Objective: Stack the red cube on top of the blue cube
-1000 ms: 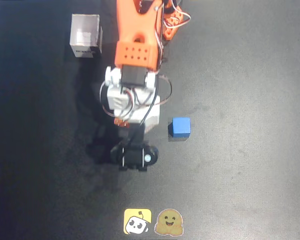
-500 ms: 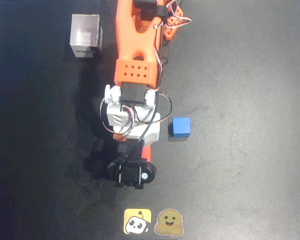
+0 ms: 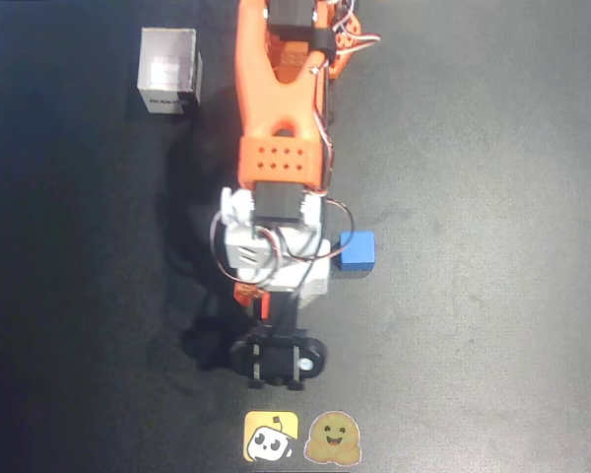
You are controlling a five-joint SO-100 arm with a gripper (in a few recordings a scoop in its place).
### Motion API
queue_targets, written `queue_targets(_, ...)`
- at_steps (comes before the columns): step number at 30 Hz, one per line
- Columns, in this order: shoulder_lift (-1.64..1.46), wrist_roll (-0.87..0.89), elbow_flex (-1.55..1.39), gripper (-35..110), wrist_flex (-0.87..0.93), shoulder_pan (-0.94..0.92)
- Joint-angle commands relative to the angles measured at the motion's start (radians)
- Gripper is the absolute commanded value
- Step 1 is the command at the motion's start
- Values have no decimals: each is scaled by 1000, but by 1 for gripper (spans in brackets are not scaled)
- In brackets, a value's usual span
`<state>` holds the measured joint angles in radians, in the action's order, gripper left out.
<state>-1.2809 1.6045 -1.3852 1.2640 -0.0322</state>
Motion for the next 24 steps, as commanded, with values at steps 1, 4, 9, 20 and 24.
queue_targets(1, 2, 14, 46, 22, -5, 6)
queue_targets(4, 17, 18, 46, 22, -14, 11)
queue_targets(9, 49, 21, 46, 22, -40, 11)
queue_targets(20, 97, 26, 25, 22, -101, 14)
queue_targets(24, 114, 28, 20, 21, -117, 15)
